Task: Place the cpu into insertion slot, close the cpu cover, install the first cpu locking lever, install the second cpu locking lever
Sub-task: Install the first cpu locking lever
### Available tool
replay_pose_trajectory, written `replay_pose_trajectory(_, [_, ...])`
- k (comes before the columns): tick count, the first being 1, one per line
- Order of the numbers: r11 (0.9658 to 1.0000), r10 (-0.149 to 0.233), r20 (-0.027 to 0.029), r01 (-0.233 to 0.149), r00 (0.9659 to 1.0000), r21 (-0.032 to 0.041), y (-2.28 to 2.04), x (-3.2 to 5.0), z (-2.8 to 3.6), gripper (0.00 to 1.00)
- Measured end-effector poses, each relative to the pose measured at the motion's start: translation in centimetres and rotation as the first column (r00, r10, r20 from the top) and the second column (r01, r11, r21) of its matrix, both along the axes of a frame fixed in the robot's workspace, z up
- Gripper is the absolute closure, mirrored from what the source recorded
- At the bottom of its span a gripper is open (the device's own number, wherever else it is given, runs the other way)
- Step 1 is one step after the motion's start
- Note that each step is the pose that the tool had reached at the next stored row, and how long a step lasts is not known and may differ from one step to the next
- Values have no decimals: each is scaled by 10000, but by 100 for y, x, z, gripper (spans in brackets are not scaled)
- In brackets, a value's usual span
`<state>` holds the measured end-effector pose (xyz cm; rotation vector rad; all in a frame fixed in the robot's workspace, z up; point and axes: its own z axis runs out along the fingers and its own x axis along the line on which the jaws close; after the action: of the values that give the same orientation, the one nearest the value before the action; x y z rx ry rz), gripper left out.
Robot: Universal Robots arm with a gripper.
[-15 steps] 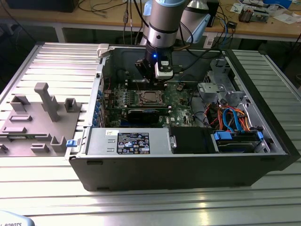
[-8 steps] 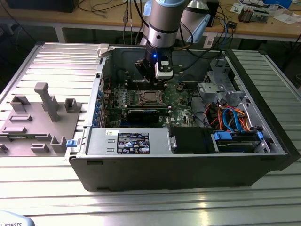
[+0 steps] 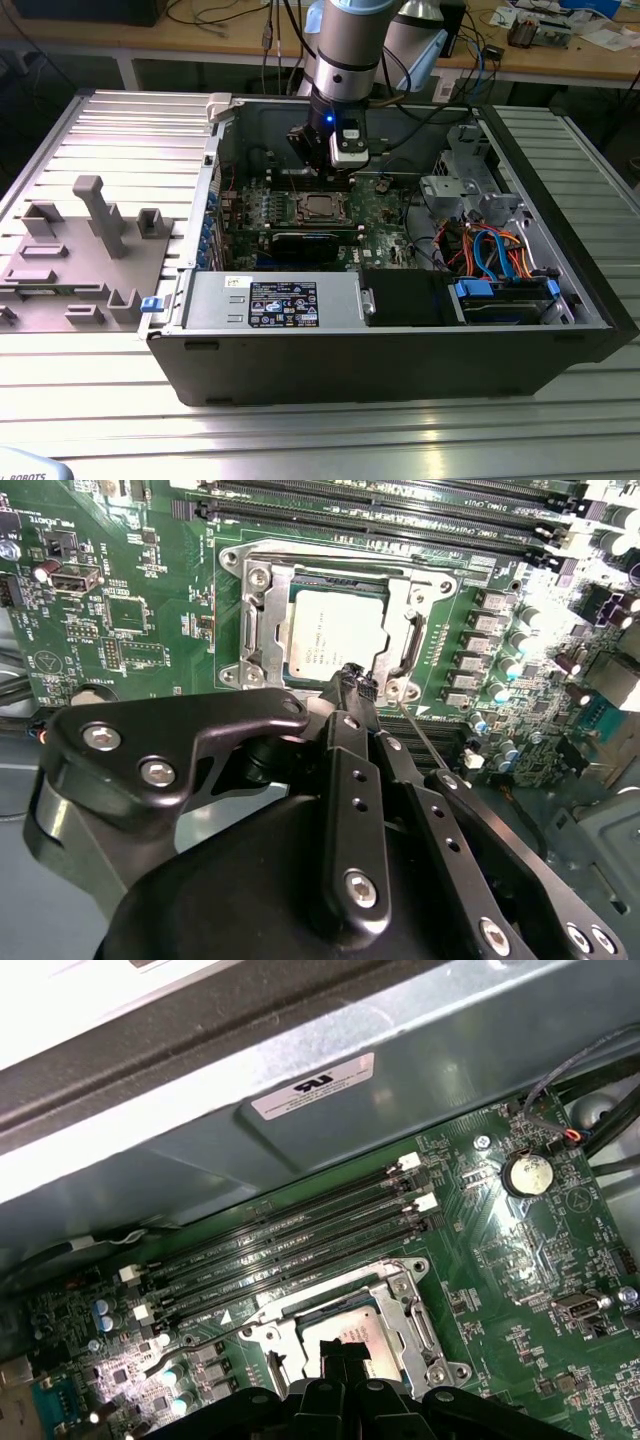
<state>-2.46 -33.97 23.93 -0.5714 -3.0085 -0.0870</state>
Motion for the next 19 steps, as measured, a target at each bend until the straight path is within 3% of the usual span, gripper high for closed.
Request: replay_pose_trajectory(19, [9993,370,0,-370,9993,0,0,0,0,89])
